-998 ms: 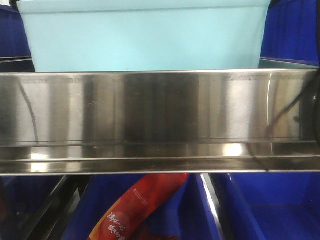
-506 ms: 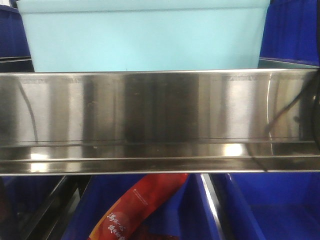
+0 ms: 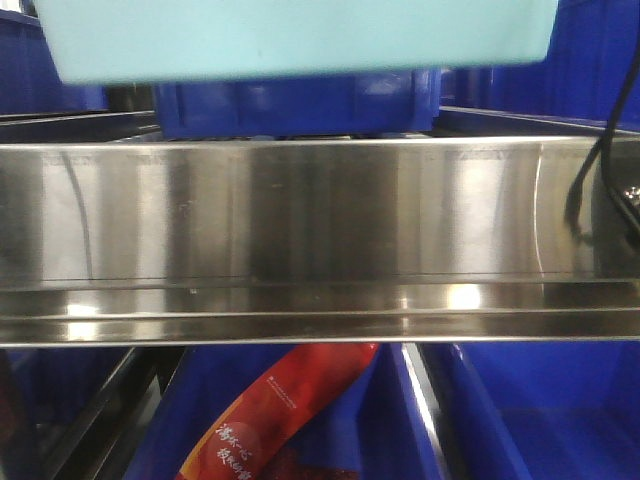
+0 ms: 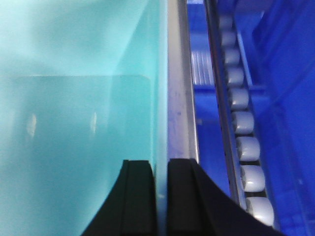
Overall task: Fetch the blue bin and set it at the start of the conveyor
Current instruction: 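Lift the turquoise bin up off the shelf with both grippers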
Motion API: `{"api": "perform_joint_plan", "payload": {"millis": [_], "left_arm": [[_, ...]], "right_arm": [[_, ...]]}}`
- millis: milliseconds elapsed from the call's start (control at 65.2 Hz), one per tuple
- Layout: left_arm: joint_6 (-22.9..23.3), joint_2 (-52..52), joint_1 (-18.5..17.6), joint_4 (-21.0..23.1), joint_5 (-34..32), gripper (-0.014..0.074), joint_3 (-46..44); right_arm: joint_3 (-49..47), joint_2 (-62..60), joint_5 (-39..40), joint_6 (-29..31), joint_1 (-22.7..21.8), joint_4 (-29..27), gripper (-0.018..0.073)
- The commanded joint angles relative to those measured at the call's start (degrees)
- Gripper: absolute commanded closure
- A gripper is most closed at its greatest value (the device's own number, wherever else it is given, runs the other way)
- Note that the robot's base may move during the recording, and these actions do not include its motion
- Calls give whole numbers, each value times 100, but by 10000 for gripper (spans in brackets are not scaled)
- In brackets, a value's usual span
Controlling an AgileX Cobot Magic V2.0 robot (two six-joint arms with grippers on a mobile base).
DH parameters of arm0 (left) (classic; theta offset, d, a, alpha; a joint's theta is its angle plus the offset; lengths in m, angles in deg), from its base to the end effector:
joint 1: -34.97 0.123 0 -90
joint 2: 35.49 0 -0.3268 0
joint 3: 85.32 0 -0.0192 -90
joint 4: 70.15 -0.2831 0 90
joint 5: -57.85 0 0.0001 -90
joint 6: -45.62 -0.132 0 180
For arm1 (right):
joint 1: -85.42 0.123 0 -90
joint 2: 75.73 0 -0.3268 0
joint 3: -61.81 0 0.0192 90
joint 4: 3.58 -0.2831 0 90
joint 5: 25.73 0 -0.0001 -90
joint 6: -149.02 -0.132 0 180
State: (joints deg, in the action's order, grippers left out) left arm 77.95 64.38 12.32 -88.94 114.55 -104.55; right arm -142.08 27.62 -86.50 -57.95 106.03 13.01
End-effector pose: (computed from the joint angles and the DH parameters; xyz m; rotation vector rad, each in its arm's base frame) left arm 0.4019 -0.1292 0.4186 -0.1112 2.3324 -0.0609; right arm 0.4176 0.1219 0.4148 0.0726 2.3923 0.0142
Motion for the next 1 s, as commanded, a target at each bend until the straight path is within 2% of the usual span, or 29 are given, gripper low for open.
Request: {"api": "perform_joint_plan", "payload": {"millis": [0, 107, 261, 445, 982], "left_arm": [[184, -329, -214, -316, -111, 707, -40], [343, -532, -412, -609, -60, 707, -40], [431, -776, -633, -634, -100, 707, -40], [540, -927, -632, -703, -342, 707, -40], [540, -962, -632, -1000, -482, 707, -52]], "right_arm": [[-53, -270, 156, -61, 79, 141, 721], [-53, -462, 123, -104, 180, 273, 721], [6, -808, 79, -357, 481, 734, 721], [36, -1046, 80, -404, 549, 773, 721], [36, -1085, 92, -404, 549, 784, 721]]}}
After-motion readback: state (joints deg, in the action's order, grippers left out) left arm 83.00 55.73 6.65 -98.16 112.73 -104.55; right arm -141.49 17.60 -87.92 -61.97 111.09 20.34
